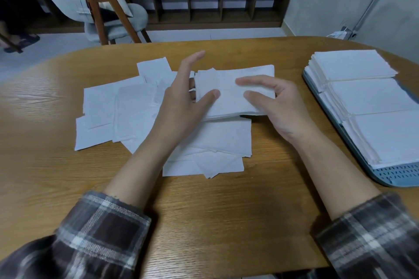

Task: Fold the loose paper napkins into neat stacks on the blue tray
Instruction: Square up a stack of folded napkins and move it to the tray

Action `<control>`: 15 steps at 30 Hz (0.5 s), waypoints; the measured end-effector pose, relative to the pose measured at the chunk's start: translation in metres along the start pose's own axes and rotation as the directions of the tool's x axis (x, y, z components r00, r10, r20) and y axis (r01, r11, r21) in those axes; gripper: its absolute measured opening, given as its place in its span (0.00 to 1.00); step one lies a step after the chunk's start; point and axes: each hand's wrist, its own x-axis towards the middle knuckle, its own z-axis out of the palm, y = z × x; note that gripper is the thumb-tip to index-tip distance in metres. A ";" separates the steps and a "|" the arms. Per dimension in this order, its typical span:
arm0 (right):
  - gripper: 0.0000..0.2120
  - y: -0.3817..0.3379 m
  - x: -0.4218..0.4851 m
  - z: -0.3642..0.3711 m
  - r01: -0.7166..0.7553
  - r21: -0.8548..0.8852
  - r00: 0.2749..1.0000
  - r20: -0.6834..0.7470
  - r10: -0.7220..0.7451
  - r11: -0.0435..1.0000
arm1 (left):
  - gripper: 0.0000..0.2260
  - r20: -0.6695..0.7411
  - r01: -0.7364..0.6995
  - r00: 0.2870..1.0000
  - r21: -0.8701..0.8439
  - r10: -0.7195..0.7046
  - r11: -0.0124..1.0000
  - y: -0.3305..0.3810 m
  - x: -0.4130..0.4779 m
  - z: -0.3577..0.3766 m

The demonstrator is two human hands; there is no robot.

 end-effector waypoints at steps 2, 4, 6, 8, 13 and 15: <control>0.14 0.003 0.001 -0.001 -0.039 -0.054 0.991 -0.130 0.032 0.998 | 0.35 0.066 -0.019 0.998 0.145 0.010 0.989 -0.001 -0.002 0.000; 0.15 0.005 0.004 -0.004 -0.068 -0.101 0.969 -0.243 0.041 0.993 | 0.35 0.181 -0.064 0.983 0.278 0.013 0.959 -0.007 -0.002 0.000; 0.16 0.007 0.005 -0.007 -0.083 -0.101 0.951 -0.305 0.048 0.991 | 0.26 0.276 -0.118 0.961 0.344 0.020 0.931 -0.013 -0.001 -0.001; 0.16 0.007 0.005 -0.006 -0.086 -0.103 0.947 -0.319 0.049 0.991 | 0.17 0.327 -0.185 0.943 0.370 0.058 0.911 -0.015 -0.001 0.000; 0.16 0.008 0.004 -0.004 -0.085 -0.120 0.954 -0.295 0.047 0.989 | 0.08 0.377 -0.251 0.921 0.386 0.096 0.888 -0.015 0.001 0.001; 0.16 0.007 0.004 -0.004 -0.077 -0.131 0.956 -0.290 0.037 0.988 | 0.06 0.378 -0.246 0.921 0.391 0.089 0.887 -0.015 0.002 0.002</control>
